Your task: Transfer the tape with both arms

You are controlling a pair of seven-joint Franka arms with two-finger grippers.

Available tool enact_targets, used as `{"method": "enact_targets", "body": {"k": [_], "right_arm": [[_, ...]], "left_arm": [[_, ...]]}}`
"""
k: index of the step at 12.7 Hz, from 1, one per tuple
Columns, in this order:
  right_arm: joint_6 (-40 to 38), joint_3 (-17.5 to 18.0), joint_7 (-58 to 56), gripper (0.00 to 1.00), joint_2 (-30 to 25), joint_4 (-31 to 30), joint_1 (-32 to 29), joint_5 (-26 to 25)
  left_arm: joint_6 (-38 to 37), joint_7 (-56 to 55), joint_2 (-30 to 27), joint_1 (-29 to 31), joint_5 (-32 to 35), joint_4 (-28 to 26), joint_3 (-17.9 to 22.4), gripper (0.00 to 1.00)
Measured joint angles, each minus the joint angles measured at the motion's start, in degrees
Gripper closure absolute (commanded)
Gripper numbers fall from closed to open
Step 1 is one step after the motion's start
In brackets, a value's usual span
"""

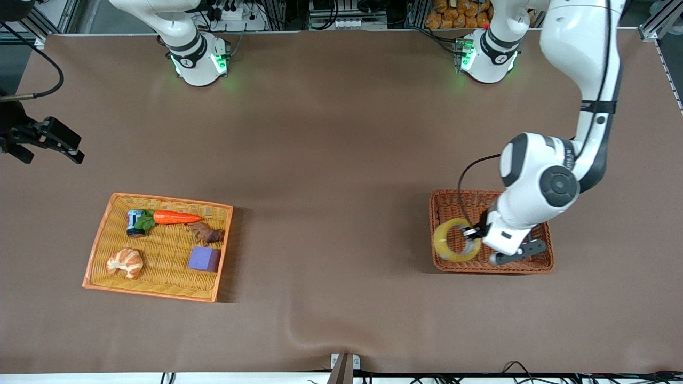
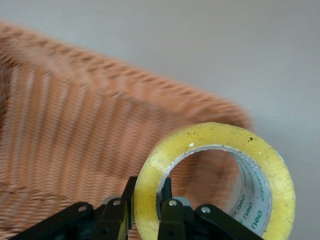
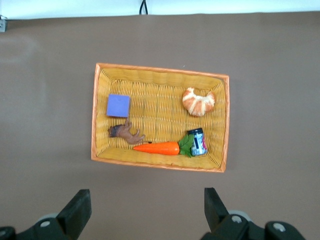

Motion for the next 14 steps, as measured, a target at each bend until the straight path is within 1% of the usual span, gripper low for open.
{"method": "enact_targets", "body": {"k": [2, 3, 4, 5, 7, 9, 10, 11, 13, 14], "right_arm": [[-2.62, -0.01, 0.00, 0.00, 0.01, -0.10, 0.14, 0.43], [-4.15, -0.01, 0.00, 0.00, 0.01, -0.22, 0.45, 0.46], [-5.61, 0.01, 0.00, 0.00, 0.01, -0.30, 0.80, 0.47], [-7.36, -0.07, 0.07, 0.00, 0.00, -0.30, 0.89, 0.46], [-8.61, -1.12, 0.07, 0.00, -0.21, 0.06, 0.29, 0.46], [-7.27, -1.39, -0.07, 0.00, -0.63, 0.87, 0.05, 0.52], [-6.49, -1.20, -0.07, 0.00, -0.31, 0.75, 0.36, 0.69], [-6.00, -1.02, -0.05, 0.00, 0.41, 0.48, 1.03, 0.74], [-3.41, -0.73, 0.11, 0.00, 1.72, 0.49, 2.70, 0.72], [-2.98, -0.69, 0.12, 0.00, 1.85, 0.54, 3.01, 0.69]], "left_arm": [[1.06, 0.12, -0.78, 1.55, 0.15, -5.07, -0.01, 1.00], [2.04, 0.13, -1.13, 2.82, 1.01, -7.24, -0.01, 0.56], [3.21, 0.14, -1.48, 4.04, 2.33, -9.22, -0.01, 0.01], [4.19, 0.14, -1.77, 5.08, 3.61, -10.53, -0.03, 0.00], [5.08, 0.15, -3.08, 7.14, 5.20, -10.90, -0.07, 0.00], [3.32, 0.16, -7.35, 7.70, 5.29, -9.47, -0.13, 0.00], [-0.76, 0.16, -10.24, 7.68, 5.30, -7.25, -0.23, 0.00], [-7.05, 0.16, -13.10, 7.67, 5.33, -3.53, -0.39, 0.00], [-20.85, 0.82, -17.22, 7.64, 5.79, 6.91, -0.74, 0.00], [-26.28, 2.76, -18.48, 7.64, 6.34, 12.08, -0.77, 0.00]]}}
